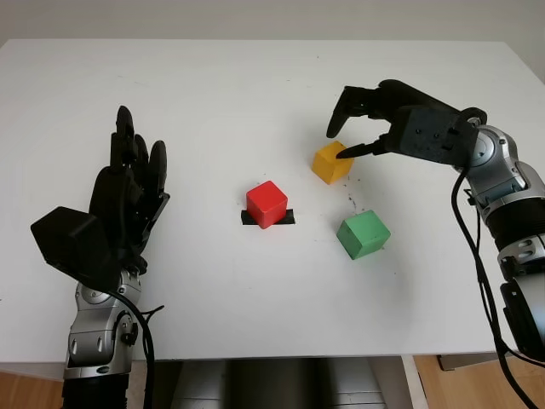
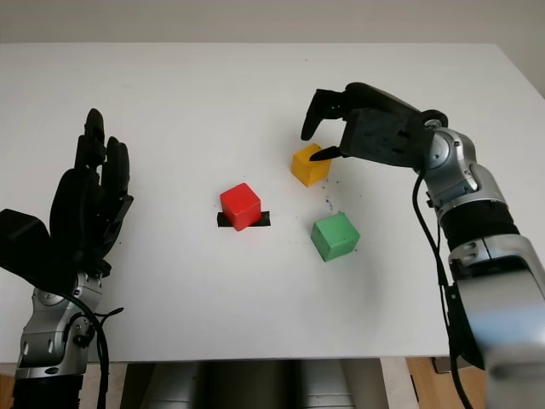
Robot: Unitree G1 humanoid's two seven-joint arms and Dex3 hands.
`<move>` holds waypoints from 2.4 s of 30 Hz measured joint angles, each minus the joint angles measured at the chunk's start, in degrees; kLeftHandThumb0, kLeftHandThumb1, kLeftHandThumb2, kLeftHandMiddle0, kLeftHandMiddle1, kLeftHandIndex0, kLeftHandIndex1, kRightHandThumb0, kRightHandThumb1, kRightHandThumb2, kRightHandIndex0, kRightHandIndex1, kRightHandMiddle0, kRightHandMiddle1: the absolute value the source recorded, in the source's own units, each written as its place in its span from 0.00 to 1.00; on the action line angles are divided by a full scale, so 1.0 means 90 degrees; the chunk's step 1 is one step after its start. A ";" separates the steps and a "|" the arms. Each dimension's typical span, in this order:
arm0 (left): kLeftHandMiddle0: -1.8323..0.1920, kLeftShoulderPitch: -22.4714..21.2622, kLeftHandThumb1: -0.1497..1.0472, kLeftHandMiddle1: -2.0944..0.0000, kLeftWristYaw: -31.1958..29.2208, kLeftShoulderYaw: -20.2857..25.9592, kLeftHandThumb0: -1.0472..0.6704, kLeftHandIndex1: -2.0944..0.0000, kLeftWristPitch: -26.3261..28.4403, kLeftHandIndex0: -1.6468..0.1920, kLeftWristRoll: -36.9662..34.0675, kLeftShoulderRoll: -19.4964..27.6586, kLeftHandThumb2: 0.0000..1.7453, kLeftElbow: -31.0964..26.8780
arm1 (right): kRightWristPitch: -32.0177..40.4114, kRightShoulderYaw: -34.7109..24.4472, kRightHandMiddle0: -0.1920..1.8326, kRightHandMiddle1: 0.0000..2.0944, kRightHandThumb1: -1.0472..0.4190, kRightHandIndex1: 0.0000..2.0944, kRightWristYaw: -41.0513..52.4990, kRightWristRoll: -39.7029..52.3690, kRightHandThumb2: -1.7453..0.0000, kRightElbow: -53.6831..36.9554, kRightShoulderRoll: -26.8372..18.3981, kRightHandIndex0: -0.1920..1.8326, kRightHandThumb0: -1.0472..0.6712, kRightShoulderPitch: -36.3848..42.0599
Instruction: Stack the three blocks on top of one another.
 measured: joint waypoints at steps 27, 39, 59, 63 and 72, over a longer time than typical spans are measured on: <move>1.00 -0.0008 1.00 0.99 0.0042 -0.0002 0.23 0.98 -0.0019 0.99 0.0001 0.0000 0.28 0.0016 | -0.1157 0.1327 0.32 0.07 0.18 0.01 -0.0785 -0.2144 0.97 0.0857 -0.0192 0.15 0.27 -0.1070; 1.00 0.0036 1.00 0.98 0.0131 -0.0018 0.22 0.97 0.0018 0.98 0.0055 -0.0030 0.27 -0.0042 | -0.1230 0.1747 0.33 0.05 0.18 0.02 -0.0908 -0.2526 0.97 0.1203 -0.0122 0.15 0.28 -0.1325; 1.00 0.0105 1.00 0.98 0.0136 -0.0031 0.21 0.97 0.0090 0.98 0.0073 -0.0036 0.26 -0.0136 | -0.1311 0.2215 0.45 0.08 0.15 0.04 -0.2042 -0.2850 0.97 0.1709 0.0096 0.23 0.36 -0.1320; 1.00 0.0106 1.00 0.98 0.0144 -0.0031 0.21 0.98 0.0104 0.98 0.0073 -0.0039 0.26 -0.0138 | -0.1340 0.2259 0.48 0.09 0.15 0.05 -0.2383 -0.2879 0.97 0.1774 0.0150 0.25 0.37 -0.1309; 1.00 0.0106 1.00 0.99 0.0121 -0.0032 0.21 0.97 0.0103 0.99 0.0086 -0.0037 0.27 -0.0138 | -0.1282 0.2383 0.49 0.09 0.14 0.04 -0.2479 -0.2898 0.97 0.1890 0.0196 0.26 0.37 -0.1308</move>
